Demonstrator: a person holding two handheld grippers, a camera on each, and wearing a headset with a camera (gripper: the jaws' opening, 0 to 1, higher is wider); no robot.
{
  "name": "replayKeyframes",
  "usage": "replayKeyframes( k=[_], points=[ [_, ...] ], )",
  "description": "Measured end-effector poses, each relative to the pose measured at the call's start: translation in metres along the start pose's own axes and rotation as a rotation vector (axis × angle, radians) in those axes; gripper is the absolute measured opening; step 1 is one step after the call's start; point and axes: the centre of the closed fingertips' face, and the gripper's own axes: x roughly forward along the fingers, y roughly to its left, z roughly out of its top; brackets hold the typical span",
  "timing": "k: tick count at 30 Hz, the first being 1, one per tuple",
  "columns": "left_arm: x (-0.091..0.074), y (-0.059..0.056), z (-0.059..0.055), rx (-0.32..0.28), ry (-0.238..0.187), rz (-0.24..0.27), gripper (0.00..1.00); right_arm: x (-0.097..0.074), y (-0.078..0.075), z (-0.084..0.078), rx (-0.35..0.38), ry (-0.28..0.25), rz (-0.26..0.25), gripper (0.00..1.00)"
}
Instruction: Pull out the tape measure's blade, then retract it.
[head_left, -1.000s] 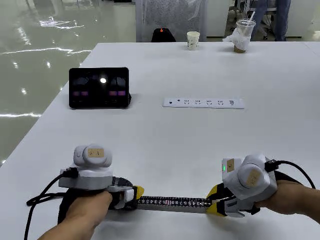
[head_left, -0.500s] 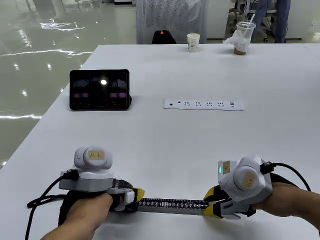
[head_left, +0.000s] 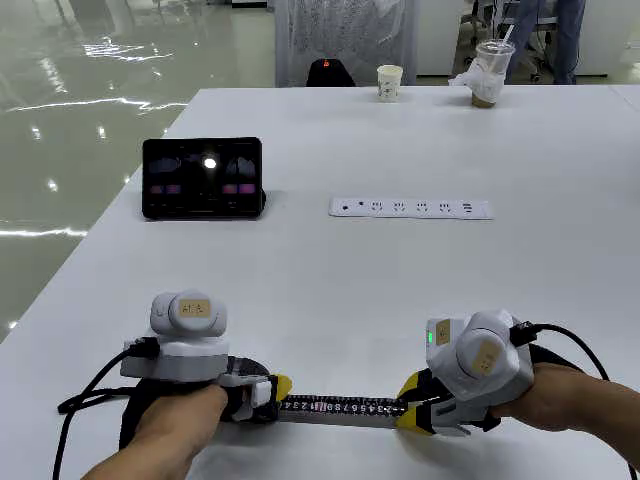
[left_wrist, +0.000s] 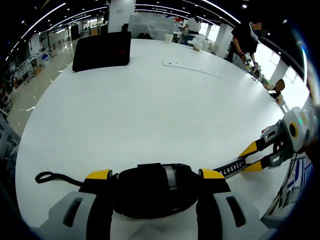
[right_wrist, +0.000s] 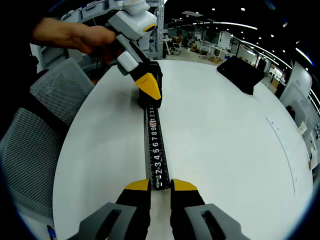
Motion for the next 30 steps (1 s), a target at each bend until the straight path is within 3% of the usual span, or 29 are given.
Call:
replayKeyframes(
  k=[30],
  points=[
    [-0.001, 0.001, 0.0, -0.01, 0.004, -0.012, 0.63, 0.016, 0.003, 0.021, 0.005, -0.03, 0.014, 0.12]
  ],
)
